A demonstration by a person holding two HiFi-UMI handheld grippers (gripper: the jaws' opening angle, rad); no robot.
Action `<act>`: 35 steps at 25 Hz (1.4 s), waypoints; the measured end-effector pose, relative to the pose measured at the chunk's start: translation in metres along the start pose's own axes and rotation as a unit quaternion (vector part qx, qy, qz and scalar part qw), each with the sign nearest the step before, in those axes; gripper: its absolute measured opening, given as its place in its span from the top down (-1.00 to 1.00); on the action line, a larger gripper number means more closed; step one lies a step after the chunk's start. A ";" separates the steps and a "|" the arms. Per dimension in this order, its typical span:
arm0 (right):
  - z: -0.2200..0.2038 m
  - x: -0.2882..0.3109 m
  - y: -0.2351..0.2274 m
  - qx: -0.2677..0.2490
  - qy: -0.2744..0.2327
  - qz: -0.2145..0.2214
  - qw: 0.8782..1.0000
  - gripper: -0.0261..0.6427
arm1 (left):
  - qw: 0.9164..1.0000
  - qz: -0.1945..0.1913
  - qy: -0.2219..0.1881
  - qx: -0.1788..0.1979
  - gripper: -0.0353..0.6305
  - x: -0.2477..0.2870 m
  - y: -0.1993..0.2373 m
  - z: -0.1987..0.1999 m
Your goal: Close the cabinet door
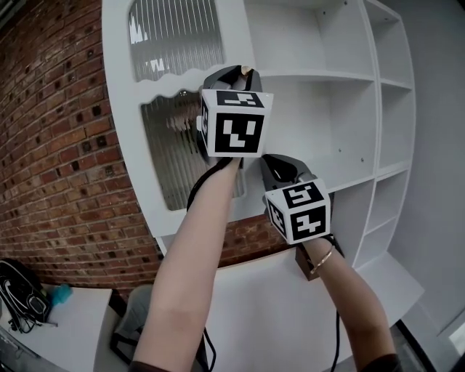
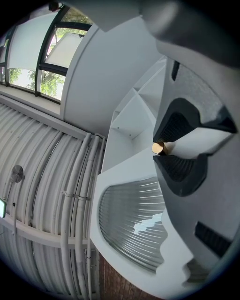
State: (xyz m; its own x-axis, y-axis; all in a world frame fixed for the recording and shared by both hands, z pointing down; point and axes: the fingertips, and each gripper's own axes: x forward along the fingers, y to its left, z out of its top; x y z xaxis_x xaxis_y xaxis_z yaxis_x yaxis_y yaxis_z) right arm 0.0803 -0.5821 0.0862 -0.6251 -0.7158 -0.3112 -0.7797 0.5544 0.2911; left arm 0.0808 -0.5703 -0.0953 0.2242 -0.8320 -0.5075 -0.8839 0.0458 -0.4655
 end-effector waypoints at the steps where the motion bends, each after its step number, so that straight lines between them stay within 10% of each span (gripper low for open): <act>1: -0.003 -0.001 0.001 0.002 0.005 0.001 1.000 0.92 | 1.000 -0.003 0.002 -0.004 0.65 -0.001 0.000 -0.001; 35: -0.052 -0.122 0.064 0.055 0.056 -0.025 0.997 0.92 | 0.982 -0.137 0.064 -0.116 0.80 -0.218 -0.063 -0.142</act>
State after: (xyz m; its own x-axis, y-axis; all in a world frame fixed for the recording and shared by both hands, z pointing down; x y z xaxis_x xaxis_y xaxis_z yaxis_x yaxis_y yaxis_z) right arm 0.1082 -0.4814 0.1903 -0.5824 -0.7830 -0.2183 -0.8127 0.5557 0.1752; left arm 0.0290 -0.4705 0.1477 0.4267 -0.8589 -0.2832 -0.8705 -0.3052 -0.3861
